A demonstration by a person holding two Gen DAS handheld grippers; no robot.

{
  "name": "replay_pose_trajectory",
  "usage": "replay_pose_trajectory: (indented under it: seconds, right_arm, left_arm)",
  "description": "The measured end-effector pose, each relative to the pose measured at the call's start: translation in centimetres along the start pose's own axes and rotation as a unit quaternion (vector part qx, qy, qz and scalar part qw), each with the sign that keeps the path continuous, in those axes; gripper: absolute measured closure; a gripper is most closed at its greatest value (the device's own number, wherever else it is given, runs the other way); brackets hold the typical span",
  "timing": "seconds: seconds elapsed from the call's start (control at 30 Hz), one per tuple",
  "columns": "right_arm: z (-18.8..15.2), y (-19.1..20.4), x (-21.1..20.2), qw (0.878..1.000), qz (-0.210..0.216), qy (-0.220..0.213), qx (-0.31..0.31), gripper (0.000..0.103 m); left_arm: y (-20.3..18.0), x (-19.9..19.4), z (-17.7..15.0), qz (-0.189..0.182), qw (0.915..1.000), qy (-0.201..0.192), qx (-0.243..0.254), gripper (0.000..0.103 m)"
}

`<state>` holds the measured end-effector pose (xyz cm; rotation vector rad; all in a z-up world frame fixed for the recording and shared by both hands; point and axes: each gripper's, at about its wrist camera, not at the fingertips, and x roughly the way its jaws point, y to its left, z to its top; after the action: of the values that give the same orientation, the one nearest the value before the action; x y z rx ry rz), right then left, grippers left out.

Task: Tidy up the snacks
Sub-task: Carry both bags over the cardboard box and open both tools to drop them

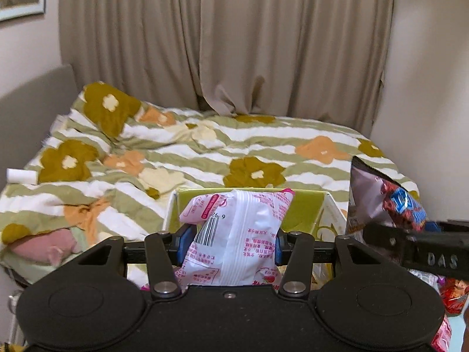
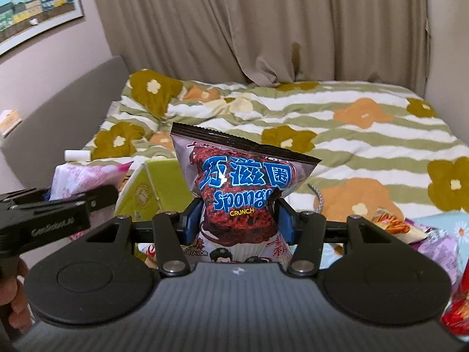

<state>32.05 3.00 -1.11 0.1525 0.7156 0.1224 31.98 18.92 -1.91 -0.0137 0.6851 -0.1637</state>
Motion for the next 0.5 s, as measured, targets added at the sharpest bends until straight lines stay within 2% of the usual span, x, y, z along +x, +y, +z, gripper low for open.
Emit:
replay_pose_trajectory:
  seconds: [0.23, 0.27, 0.3, 0.33, 0.37, 0.5]
  right_arm:
    - [-0.7, 0.7, 2.3, 1.0, -0.019, 0.023, 0.004, 0.035]
    - [-0.8, 0.7, 2.5, 0.999, -0.019, 0.025, 0.004, 0.035]
    - [-0.9, 0.6, 2.7, 0.999, -0.017, 0.028, 0.005, 0.035]
    - [-0.9, 0.6, 2.9, 0.999, -0.016, 0.029, 0.005, 0.035]
    - [-0.9, 0.6, 3.2, 0.999, -0.014, 0.031, 0.004, 0.035]
    - [-0.3, 0.1, 3.9, 0.999, 0.002, 0.038, -0.001, 0.035]
  left_arm:
    - [1.3, 4.9, 0.9, -0.014, 0.9995, 0.022, -0.015, 0.046]
    - [1.4, 5.3, 1.0, -0.016, 0.9994, 0.024, -0.019, 0.035]
    - [1.5, 5.4, 0.9, -0.019, 0.9992, 0.026, -0.023, 0.013]
    - [1.5, 5.4, 0.9, -0.018, 0.9992, 0.023, -0.027, 0.005]
    - [1.5, 5.0, 0.7, -0.013, 0.9994, 0.016, -0.028, 0.0]
    - [1.4, 3.8, 0.4, 0.004, 0.9997, 0.011, -0.021, 0.0]
